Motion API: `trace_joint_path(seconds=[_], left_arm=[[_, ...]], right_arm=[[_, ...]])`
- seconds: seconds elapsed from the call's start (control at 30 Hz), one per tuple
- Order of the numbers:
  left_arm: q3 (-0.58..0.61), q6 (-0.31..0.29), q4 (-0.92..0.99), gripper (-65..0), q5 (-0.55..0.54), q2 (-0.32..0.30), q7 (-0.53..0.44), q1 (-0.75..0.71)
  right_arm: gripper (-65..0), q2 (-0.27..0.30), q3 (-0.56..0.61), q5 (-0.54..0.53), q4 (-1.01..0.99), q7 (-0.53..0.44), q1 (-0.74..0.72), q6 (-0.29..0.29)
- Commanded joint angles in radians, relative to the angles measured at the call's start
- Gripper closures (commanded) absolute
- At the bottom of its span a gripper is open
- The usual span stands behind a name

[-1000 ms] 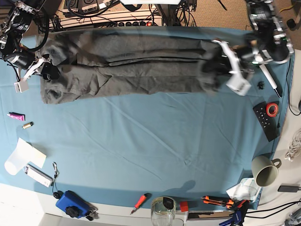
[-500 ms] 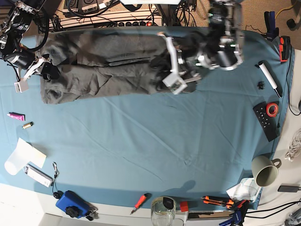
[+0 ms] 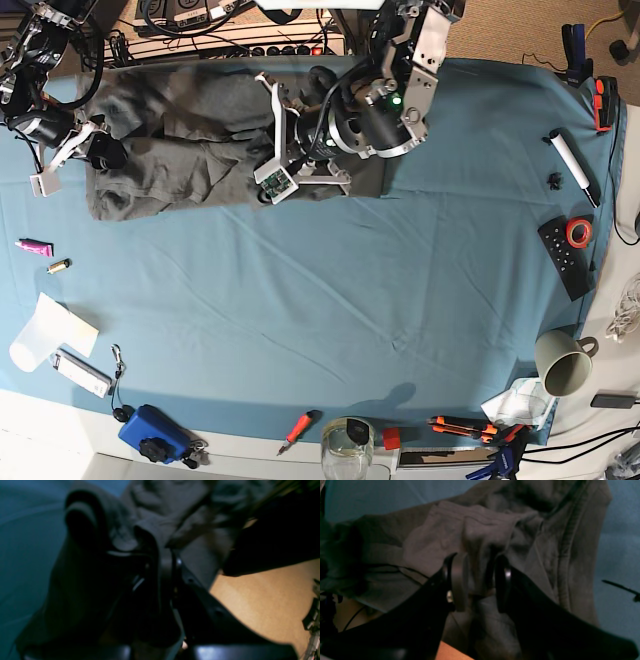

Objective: Fold the T-shirt properly
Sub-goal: 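Drag the strip end with the left gripper toward the right gripper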

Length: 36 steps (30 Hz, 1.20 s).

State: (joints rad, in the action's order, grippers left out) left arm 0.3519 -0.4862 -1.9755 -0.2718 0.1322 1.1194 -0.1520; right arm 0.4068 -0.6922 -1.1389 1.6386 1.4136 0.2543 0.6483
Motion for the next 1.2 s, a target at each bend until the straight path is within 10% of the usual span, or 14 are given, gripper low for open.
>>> trace_joint_path(seconds=[0.0,0.33,0.47,0.57,0.77,1.07,1.17], left_arm=[[0.013,-0.003,-0.006,0.0,-0.013,0.025,-0.034,0.011],[0.013,-0.036,0.030,0.0,-0.013,0.025,-0.084,0.038],[0.013,-0.056,0.030,-24.4,-0.015,0.025,-0.133,0.038],[0.013,-0.056,0.030,-29.7,-0.019,0.025,-0.132,0.038],[0.012,-0.048,0.018,-28.6,-0.019,0.025,-0.069,0.039],[0.011,0.068,-0.041,-0.1,0.098,0.025,0.082,0.030],[0.011,0.111,-0.041,0.0,0.185,-0.007,0.088,0.027]], right_arm=[[-18.5,0.023,-0.010,-0.020,0.018,-0.017,-0.008,0.002],[-18.5,0.023,-0.010,-0.020,0.018,-0.017,-0.008,0.002],[-18.5,0.023,-0.010,-0.020,0.018,-0.017,-0.008,0.002],[-18.5,0.023,-0.010,-0.020,0.018,-0.017,-0.008,0.002],[-18.5,0.023,-0.010,-0.020,0.018,-0.017,-0.008,0.002],[-18.5,0.023,-0.010,-0.039,0.018,-0.017,-0.008,0.002],[-18.5,0.023,-0.010,-0.084,0.018,-0.017,-0.008,0.011]])
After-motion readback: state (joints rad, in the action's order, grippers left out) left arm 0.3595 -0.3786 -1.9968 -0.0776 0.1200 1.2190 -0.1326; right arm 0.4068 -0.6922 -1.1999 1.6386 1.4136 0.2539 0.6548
